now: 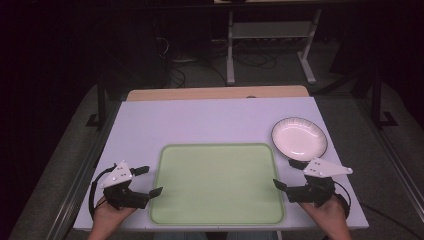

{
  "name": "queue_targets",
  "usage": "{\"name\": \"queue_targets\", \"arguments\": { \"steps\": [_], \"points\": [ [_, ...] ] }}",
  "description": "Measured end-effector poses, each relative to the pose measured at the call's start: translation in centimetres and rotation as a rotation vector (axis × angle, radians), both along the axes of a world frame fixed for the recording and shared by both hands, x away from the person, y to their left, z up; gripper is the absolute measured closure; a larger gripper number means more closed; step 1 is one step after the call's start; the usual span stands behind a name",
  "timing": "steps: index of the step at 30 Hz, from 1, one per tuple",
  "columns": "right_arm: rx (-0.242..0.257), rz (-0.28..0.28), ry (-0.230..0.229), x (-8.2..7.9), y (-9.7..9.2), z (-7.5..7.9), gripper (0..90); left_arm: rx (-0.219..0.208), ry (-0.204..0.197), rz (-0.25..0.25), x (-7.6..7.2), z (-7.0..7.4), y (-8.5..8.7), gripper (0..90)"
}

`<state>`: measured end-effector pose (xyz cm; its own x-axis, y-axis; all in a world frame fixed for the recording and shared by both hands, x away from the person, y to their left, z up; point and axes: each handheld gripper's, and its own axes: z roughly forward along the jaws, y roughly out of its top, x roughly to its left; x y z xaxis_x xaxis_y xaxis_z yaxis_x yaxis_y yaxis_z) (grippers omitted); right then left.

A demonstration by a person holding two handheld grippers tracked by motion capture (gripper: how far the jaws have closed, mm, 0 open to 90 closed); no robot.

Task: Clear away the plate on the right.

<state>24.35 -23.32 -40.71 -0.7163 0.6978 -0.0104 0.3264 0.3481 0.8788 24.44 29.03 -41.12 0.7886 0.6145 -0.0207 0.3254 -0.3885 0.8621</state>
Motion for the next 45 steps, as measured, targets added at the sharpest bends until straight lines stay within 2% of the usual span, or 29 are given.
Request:
{"name": "queue_targets", "arguments": {
  "steps": [20,28,37,45],
  "points": [
    [-0.004,0.011,0.013,-0.5,-0.4,0.3,17.2,0.005,0.008,-0.015,0.0,-0.1,-0.1,14.8],
    [0.004,-0.005,0.022,-0.8,-1.5,0.7,17.2,-0.003,0.008,-0.012,-0.1,-0.1,0.1,14.8],
    [0.010,-0.007,0.052,-0.6,-2.4,1.1,17.2,-0.007,0.004,-0.007,-0.1,-0.1,0.3,14.8],
    [0.007,-0.021,0.060,-0.3,-3.5,2.3,17.2,-0.008,0.003,-0.006,-0.1,-0.1,0.2,14.8]
  ]
}}
